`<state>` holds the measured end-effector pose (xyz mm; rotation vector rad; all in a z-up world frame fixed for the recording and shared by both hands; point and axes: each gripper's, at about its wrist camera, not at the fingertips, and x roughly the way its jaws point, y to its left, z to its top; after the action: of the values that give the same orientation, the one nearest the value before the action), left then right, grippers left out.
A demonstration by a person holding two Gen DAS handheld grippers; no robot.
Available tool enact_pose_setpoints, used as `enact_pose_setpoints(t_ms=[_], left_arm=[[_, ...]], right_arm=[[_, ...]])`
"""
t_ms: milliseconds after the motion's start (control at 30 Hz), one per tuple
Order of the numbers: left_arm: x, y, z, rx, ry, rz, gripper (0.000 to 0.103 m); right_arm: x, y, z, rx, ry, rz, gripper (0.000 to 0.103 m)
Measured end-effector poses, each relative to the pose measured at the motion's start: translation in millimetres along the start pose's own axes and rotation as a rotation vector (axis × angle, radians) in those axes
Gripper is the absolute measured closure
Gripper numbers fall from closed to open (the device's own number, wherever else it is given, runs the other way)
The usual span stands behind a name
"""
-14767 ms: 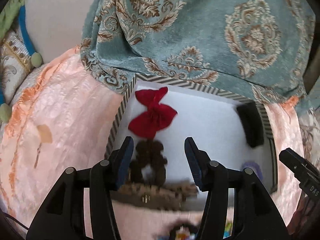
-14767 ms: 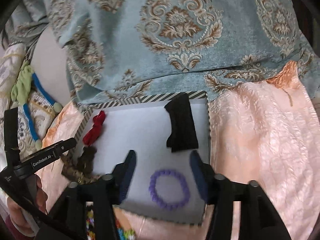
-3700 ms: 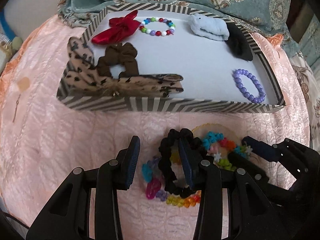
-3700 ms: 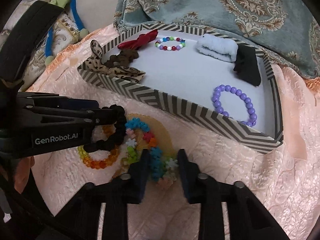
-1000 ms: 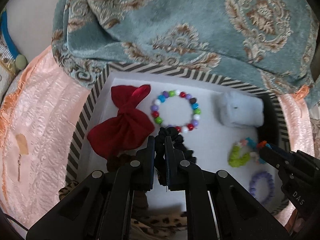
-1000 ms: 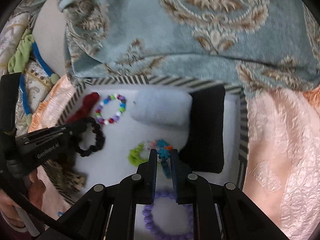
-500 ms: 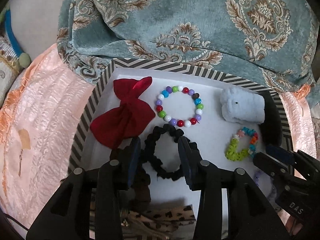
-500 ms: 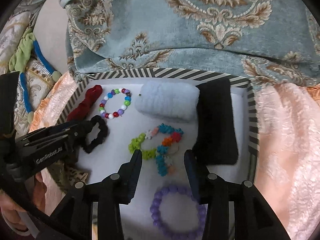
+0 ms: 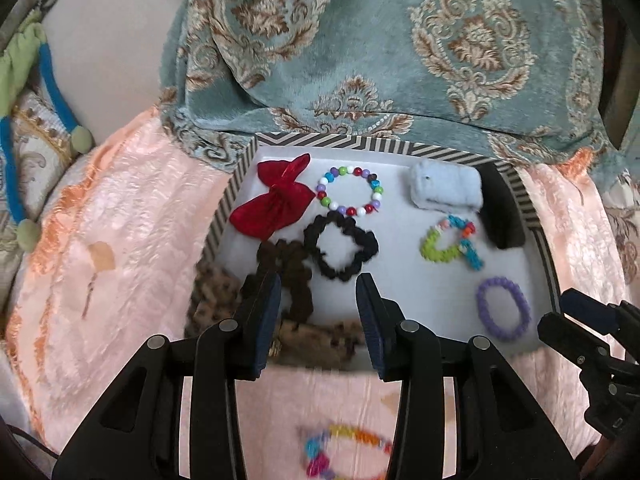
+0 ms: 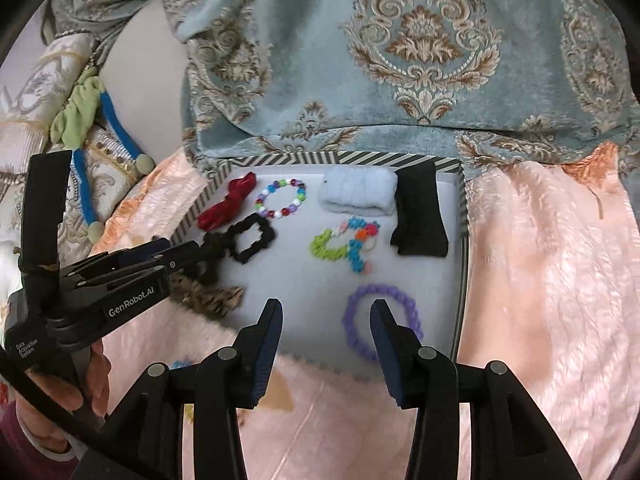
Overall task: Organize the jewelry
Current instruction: 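Place black scrunchie in tray with left gripper while right places flower bracelet there, then open and withdraw both grippers from the tray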
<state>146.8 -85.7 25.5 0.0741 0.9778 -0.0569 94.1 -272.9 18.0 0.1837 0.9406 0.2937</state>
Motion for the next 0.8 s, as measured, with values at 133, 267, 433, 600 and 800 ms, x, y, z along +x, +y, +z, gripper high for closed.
enact_pose_setpoints(t_ms=[133,267,433,600,800], left_arm=[[-23.8,0.8,-18.6,0.002,-0.024,0.008,0.064],[-42.5,0.1,-36.6,0.003,-0.041,0.021,0.064],[-58.5,2.0,-54.7,-0.004,-0.051,0.028,0.064],[-74.5,3.8,-68.4,-0.003,-0.067,0.036,0.064],[-94.2,2.5,-84.9,0.006,-0.088,0.042,0.064]], right_arm=[[-17.9,9.1,-13.6,0.000,-0.024,-0.001,0.059],[-32.3,19.7,-26.3,0.001,-0.045,0.000,0.056],[-41.9,32.0,-42.8,-0.003,-0.047,0.005,0.049],[-54.3,40.0,-55.6,-0.007,-0.051,0.008,0.049],[-67.2,50.2,-69.2,-0.016,-0.059,0.013,0.049]])
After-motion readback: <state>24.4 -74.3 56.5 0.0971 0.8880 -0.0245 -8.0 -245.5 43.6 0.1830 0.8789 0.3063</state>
